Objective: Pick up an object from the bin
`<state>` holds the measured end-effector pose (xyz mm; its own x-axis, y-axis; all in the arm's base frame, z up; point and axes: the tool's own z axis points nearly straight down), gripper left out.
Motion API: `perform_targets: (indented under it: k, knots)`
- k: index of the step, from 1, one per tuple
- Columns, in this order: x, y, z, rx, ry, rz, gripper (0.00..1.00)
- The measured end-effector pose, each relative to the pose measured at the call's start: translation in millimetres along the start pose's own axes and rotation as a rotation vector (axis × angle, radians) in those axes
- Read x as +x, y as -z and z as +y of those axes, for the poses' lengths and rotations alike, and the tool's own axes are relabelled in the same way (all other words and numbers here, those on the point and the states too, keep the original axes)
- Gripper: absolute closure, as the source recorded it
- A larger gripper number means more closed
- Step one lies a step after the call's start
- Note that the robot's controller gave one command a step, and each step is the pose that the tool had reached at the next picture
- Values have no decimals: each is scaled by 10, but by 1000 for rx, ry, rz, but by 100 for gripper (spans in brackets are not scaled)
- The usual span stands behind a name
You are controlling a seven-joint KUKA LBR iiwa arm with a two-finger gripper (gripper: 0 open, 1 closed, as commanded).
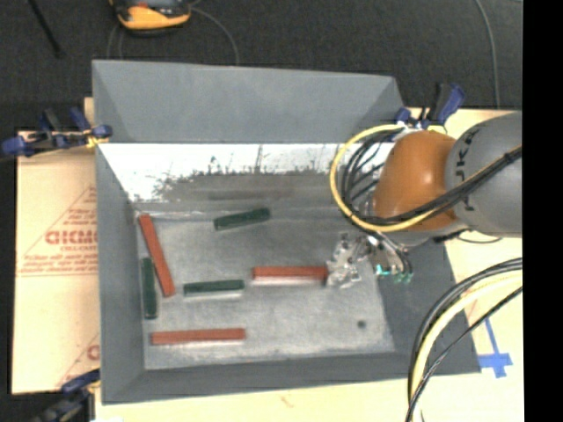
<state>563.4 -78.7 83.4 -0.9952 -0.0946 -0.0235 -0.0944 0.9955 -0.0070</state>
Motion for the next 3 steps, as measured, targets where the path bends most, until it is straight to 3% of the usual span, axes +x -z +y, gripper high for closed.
perform_targets:
  k: [1, 2, 3]
  knots:
    - [-305, 7, 486, 7, -8, 0, 100]
    - [-305, 7, 487, 7, -7, 0, 0]
    - [-305, 7, 488, 7, -5, 0, 100]
